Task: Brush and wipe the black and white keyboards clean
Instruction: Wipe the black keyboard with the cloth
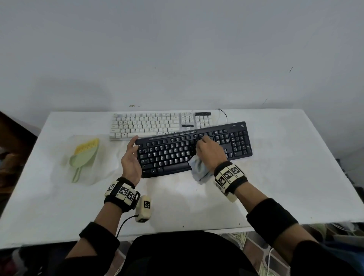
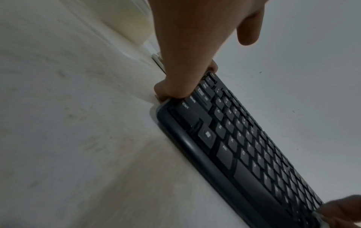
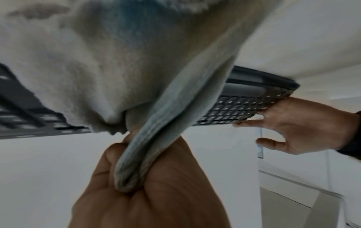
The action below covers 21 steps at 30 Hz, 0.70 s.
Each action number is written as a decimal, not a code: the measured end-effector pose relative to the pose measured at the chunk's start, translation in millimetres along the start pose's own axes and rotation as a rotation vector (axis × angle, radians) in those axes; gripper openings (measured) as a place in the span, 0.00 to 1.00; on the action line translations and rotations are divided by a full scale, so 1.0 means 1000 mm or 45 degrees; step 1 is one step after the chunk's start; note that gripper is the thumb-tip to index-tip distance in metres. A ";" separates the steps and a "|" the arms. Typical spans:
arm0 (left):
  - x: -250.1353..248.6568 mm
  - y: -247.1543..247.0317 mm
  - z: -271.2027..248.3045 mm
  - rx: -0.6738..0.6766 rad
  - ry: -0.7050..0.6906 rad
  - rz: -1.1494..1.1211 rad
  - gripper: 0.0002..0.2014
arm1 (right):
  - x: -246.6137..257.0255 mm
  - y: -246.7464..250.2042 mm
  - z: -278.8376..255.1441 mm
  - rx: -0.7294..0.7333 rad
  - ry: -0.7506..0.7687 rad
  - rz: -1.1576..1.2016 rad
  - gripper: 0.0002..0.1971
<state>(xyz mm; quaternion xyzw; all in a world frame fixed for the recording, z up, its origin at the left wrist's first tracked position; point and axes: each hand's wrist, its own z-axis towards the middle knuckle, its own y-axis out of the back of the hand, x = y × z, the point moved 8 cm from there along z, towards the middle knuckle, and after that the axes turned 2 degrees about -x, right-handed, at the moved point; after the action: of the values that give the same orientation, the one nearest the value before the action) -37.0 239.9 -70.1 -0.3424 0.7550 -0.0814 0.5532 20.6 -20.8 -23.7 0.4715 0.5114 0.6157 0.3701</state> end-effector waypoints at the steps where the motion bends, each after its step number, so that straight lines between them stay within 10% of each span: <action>1: 0.000 0.000 0.000 0.003 0.000 0.003 0.21 | -0.010 0.002 0.000 -0.005 -0.044 0.001 0.03; 16: -0.002 0.002 0.001 -0.008 -0.015 0.025 0.19 | 0.037 0.004 -0.006 0.048 0.042 0.339 0.05; 21: -0.002 0.000 0.000 -0.010 -0.016 0.026 0.19 | -0.022 0.010 -0.007 -0.063 -0.278 0.357 0.05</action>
<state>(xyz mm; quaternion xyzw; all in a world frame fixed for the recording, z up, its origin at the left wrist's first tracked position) -36.9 241.1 -68.8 -0.3375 0.7553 -0.0706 0.5574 20.2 -45.8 -18.3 0.5931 0.3822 0.6188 0.3453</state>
